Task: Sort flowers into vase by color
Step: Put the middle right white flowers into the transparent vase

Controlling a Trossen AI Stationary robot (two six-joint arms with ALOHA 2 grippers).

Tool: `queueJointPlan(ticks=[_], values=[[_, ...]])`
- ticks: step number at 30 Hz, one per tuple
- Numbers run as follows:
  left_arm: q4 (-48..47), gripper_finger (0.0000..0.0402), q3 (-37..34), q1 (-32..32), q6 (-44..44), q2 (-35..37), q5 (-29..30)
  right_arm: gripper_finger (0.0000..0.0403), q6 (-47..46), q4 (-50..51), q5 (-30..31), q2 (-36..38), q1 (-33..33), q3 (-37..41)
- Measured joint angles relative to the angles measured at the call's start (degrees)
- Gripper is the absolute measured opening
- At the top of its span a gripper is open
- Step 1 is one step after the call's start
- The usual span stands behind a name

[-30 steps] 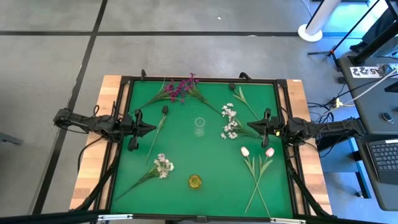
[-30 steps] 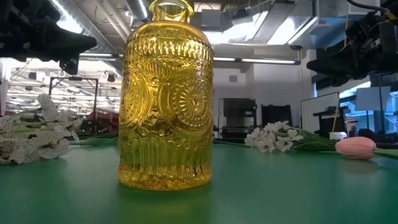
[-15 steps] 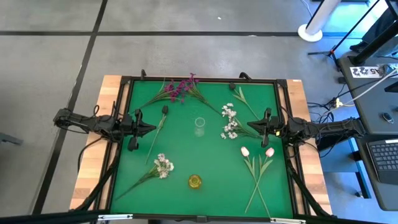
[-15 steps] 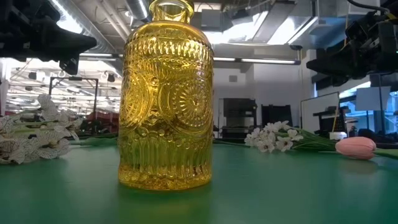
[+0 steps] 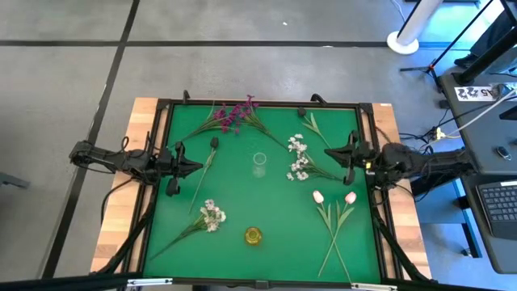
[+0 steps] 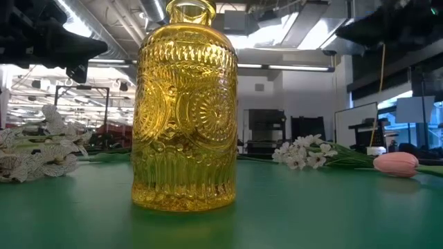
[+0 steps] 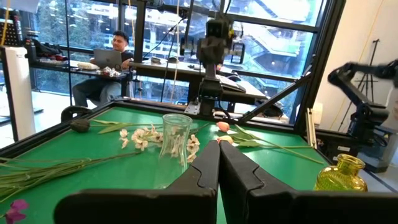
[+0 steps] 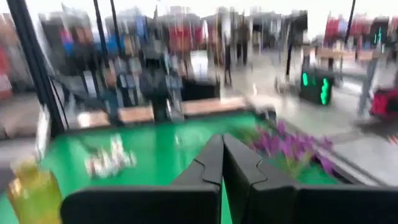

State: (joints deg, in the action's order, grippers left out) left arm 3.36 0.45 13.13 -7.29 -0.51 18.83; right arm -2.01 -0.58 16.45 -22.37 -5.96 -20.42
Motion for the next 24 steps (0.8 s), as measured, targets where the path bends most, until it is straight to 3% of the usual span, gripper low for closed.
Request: queueJointPlan(ticks=[6,11,16,24], values=[[0.0,0.0000,0.0,0.0,0.0,0.0,0.0,0.0005,-0.2,27.1,-0.6,-18.2,0.0,-22.9],[0.0,0.0000,0.0,0.0,0.0,0.0,0.0,0.0005,-4.8,47.9,-0.6,-29.9,0.0,-35.3],[0.0,0.0000,0.0,0.0,0.0,0.0,0.0,0.0025,-11.0,55.8,-4.4,-34.3,0.0,-37.0],[0.1,0.0000,0.0,0.0,0.0,0.0,0.0,0.0139,-19.9,58.8,-4.9,-33.7,0.0,-30.6]])
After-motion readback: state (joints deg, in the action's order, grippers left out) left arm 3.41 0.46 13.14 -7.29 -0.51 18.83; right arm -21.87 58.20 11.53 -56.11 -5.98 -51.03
